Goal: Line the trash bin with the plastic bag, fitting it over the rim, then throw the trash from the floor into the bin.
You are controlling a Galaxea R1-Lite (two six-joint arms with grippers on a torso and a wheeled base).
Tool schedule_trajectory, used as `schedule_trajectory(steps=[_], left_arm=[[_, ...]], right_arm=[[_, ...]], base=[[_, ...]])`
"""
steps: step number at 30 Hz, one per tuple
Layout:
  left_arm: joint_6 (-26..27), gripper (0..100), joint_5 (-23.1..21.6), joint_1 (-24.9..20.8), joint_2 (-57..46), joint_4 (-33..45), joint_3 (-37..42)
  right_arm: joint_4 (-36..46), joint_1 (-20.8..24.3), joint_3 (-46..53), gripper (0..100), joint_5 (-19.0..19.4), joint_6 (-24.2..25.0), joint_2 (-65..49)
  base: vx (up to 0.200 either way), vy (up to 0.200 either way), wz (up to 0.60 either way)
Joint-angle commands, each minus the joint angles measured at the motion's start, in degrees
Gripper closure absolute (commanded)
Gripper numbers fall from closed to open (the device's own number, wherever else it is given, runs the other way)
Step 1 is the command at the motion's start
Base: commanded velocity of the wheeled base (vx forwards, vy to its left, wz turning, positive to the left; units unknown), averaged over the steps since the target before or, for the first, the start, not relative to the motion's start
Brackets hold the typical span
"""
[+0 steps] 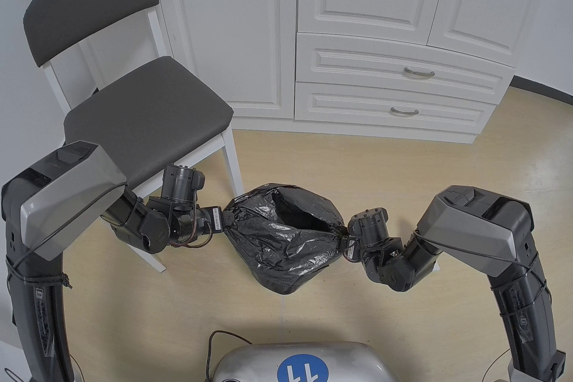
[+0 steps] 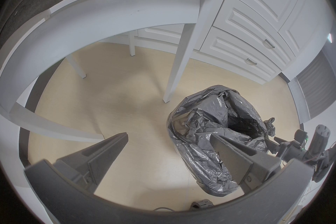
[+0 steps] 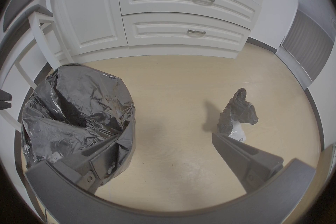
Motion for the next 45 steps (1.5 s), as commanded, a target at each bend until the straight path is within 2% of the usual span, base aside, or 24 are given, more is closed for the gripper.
schedule_trajectory(steps=[1, 4, 9, 12, 16, 20, 25, 27, 28, 29, 32, 33, 34, 37, 41, 42, 43, 45], left_arm=[[-0.10, 0, 0.02, -0.31, 0.06, -0.03, 0.04], [-0.10, 0, 0.02, -0.31, 0.06, -0.03, 0.04], [-0.10, 0, 0.19, -0.31, 0.06, -0.38, -0.05], [-0.19, 0, 0.19, -0.31, 0.06, -0.73, 0.04], [-0.19, 0, 0.19, -0.31, 0.15, -1.35, -0.05], [-0.19, 0, 0.19, -0.40, 0.15, -1.61, 0.04], [-0.19, 0, 0.19, -1.11, 0.06, -1.61, 0.30], [-0.10, 0, -0.16, -1.90, -1.17, -1.61, 1.97], [-0.10, 0, -0.16, -1.90, -1.17, -1.61, 1.97], [0.07, 0, -0.42, -2.95, -2.75, -1.88, 3.99], [2.62, 0, -0.86, -4.62, -4.42, -5.21, 6.01], [2.97, 0, -1.04, -4.71, -4.51, -5.65, 6.19], [5.34, 0, -2.88, -5.15, -4.34, -8.20, 6.28], [11.06, 0, -7.80, -5.41, -3.55, -11.63, 5.92], [18.97, 0, -14.75, -3.74, -0.73, -11.98, 2.14], [19.41, 0, -15.28, -3.57, -0.47, -11.89, 1.79], [23.01, 0, -19.05, -2.86, 1.46, -11.63, -0.32], [26.61, 0, -22.13, -2.34, 2.87, -11.37, -1.81]], right_arm=[[1.88, -0.07, -2.14, 0, 1.53, 1.18, 2.29], [1.97, 0.02, -2.93, 0, 2.06, 2.06, 2.56], [1.97, -0.51, -11.99, 0, 1.89, 7.33, 6.16], [1.88, -0.95, -13.66, 0, 1.53, 8.21, 6.78], [1.97, -2.09, -19.72, 0, 1.36, 13.13, 8.09], [1.97, -2.36, -20.60, 0, 1.27, 13.83, 8.71], [1.97, -3.06, -17.17, 0, 1.27, 12.87, 7.57], [1.18, -3.24, -10.76, 0, 2.15, 10.23, 2.82], [1.18, -3.24, -10.76, 0, 2.15, 10.23, 2.82], [1.09, -3.41, -6.19, 0, 3.82, 8.82, -0.96], [-0.32, -3.32, -0.39, 0, 8.39, 8.38, -5.97], [-0.49, -3.41, 0.14, 0, 8.65, 8.30, -6.41], [-1.55, -3.32, 1.90, 0, 9.88, 8.03, -7.90], [-4.71, -3.24, 3.74, 0, 10.41, 6.89, -9.04], [-8.31, -3.15, 6.21, 0, 10.85, 4.69, -10.01], [-8.49, -3.15, 6.47, 0, 10.85, 4.52, -10.19], [-9.19, -2.97, 8.14, 0, 11.20, 3.37, -11.24], [-9.28, -2.71, 9.72, 0, 11.29, 2.50, -12.91]], base=[[0.000, 0.000, 0.00], [0.000, 0.000, 0.00], [0.000, 0.000, 0.00], [0.000, 0.000, 0.00], [0.000, 0.000, 0.00], [0.000, 0.000, 0.00], [0.000, 0.000, 0.00], [0.000, 0.000, 0.00], [0.000, 0.000, 0.00], [0.000, 0.000, 0.00], [0.000, 0.000, 0.00], [0.000, 0.000, 0.00], [0.000, 0.000, 0.00], [0.000, 0.000, 0.00], [0.000, 0.000, 0.00], [0.000, 0.000, 0.00], [0.000, 0.000, 0.00], [0.000, 0.000, 0.00]])
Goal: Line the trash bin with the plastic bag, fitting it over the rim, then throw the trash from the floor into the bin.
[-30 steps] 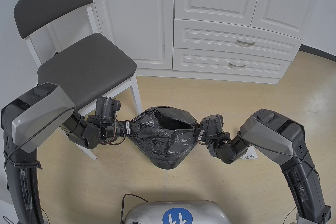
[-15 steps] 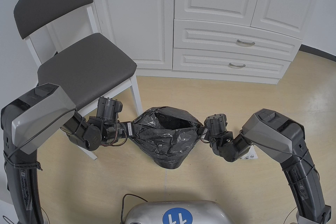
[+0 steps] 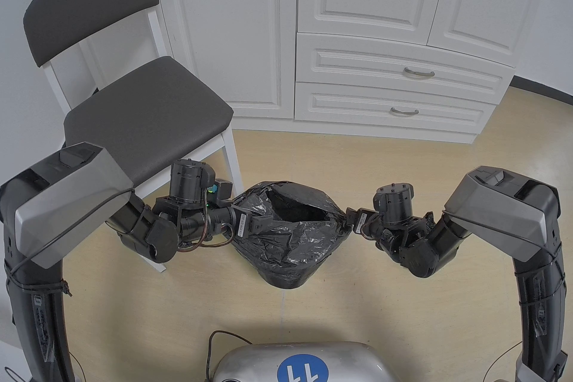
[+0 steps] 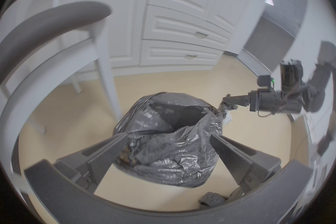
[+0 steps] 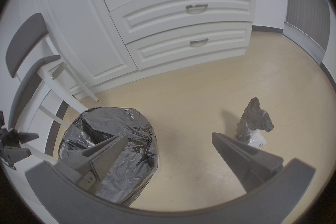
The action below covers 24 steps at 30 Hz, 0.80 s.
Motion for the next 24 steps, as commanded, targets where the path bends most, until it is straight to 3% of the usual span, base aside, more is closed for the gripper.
schedule_trajectory(steps=[1, 5, 7, 12, 18, 24], left_arm=[[5.77, 0, -5.26, 1.78, 4.83, -0.08, -4.76], [17.38, 0, -10.27, 3.10, 8.35, 3.88, -10.12], [18.61, 0, -10.80, 3.10, 8.70, 5.37, -11.00], [27.48, 0, -13.00, 3.01, 10.81, 12.67, -16.36], [31.35, 0, -14.93, 2.13, 11.86, 15.13, -16.71], [31.79, 0, -14.93, 1.60, 15.38, 15.13, -18.91]], right_arm=[[-1.52, 0.57, 5.01, 0, 0.71, -2.36, -5.47], [-1.25, 0.66, 10.28, 0, 2.99, -5.00, -11.18], [-1.25, 0.66, 11.07, 0, 3.17, -5.35, -11.88], [-1.69, 0.66, 14.50, 0, 3.96, -7.73, -15.13], [-1.69, 0.40, 14.94, 0, 4.58, -7.73, -16.54], [-1.69, -0.04, 15.11, 0, 4.49, -8.87, -16.63]], base=[[0.000, 0.000, 0.00], [0.000, 0.000, 0.00], [0.000, 0.000, 0.00], [0.000, 0.000, 0.00], [0.000, 0.000, 0.00], [0.000, 0.000, 0.00]])
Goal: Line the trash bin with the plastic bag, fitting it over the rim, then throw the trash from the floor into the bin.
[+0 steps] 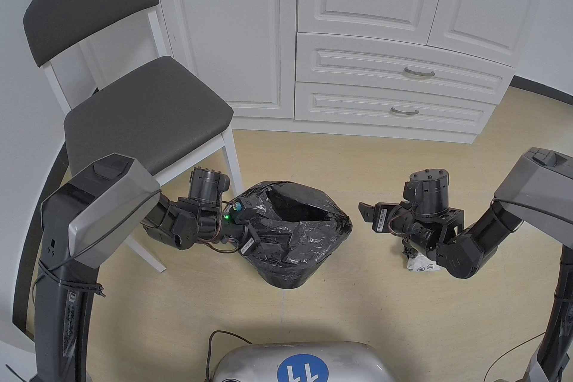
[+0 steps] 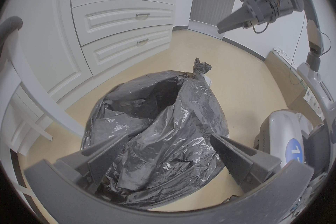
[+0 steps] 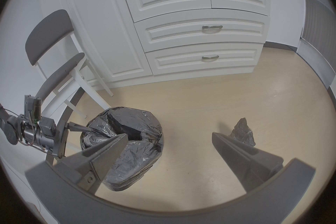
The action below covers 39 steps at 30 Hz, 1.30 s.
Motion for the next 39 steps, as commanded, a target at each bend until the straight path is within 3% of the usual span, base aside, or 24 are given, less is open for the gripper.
schedule_trajectory(steps=[1, 9, 10, 23, 24, 32, 39], left_arm=[[0.05, 0, -0.01, -0.25, 3.76, -0.05, -2.43], [-0.22, 0, -0.01, 0.01, 6.57, -0.05, -7.09], [-0.22, 100, 0.08, 0.01, 6.75, -0.14, -7.27], [-1.01, 100, -0.10, 0.28, 2.71, -1.54, -3.93], [-1.01, 100, -0.19, 0.28, -0.46, -3.83, 1.17], [-1.27, 100, -0.10, -1.13, -4.59, -16.31, 16.29], [-5.40, 100, 0.25, -3.06, -4.50, -26.15, 24.02]], right_arm=[[-0.07, -0.15, 0.21, 0, 0.05, -0.33, -0.82], [-0.07, -0.15, 0.21, 0, -0.03, -0.51, -1.08], [-0.07, -0.15, 0.12, 0, -0.03, -0.51, -1.08], [-0.07, 0.29, 1.26, 0, -0.03, -0.69, -1.87], [-0.16, 0.55, 2.31, 0, -0.03, -2.36, -1.96], [-0.16, 2.57, 5.48, 0, -0.12, -4.38, -1.61], [-0.16, 3.45, 6.97, 0, 1.46, -4.90, -1.96]], base=[[0.000, 0.000, 0.00], [0.000, 0.000, 0.00], [0.000, 0.000, 0.00], [0.000, 0.000, 0.00], [0.000, 0.000, 0.00], [0.000, 0.000, 0.00], [0.000, 0.000, 0.00]])
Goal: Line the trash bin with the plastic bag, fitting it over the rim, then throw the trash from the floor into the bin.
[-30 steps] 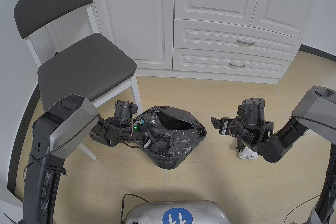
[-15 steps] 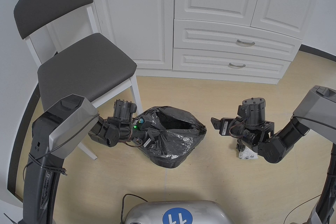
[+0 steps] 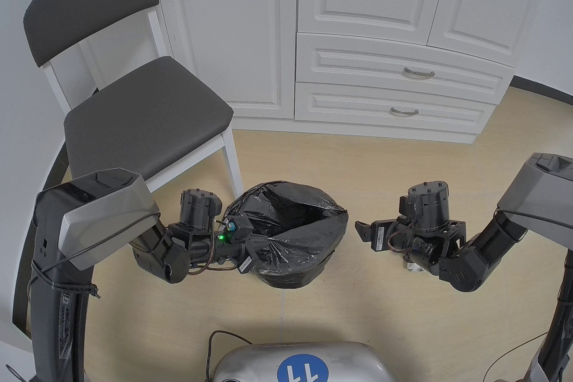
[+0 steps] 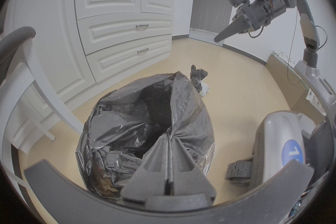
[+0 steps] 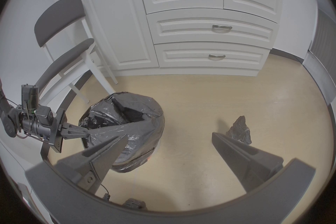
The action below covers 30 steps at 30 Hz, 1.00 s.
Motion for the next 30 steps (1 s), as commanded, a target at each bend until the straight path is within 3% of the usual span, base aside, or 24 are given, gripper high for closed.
schedule_trajectory(steps=[1, 11, 30], left_arm=[[-2.84, 100, 0.19, -1.85, -1.71, -4.05, 6.17], [-3.46, 100, 0.10, -3.34, -1.62, -4.67, 9.59], [-5.74, 100, 1.69, -5.81, 3.74, -16.36, 18.12]], right_arm=[[-0.05, 1.20, 1.79, 0, 1.79, -0.38, 0.04], [-0.05, 1.20, 2.06, 0, 2.14, -0.38, -0.13], [-0.05, 2.34, 2.41, 0, 2.14, -0.38, 0.57]], base=[[0.000, 0.000, 0.00], [0.000, 0.000, 0.00], [0.000, 0.000, 0.00]])
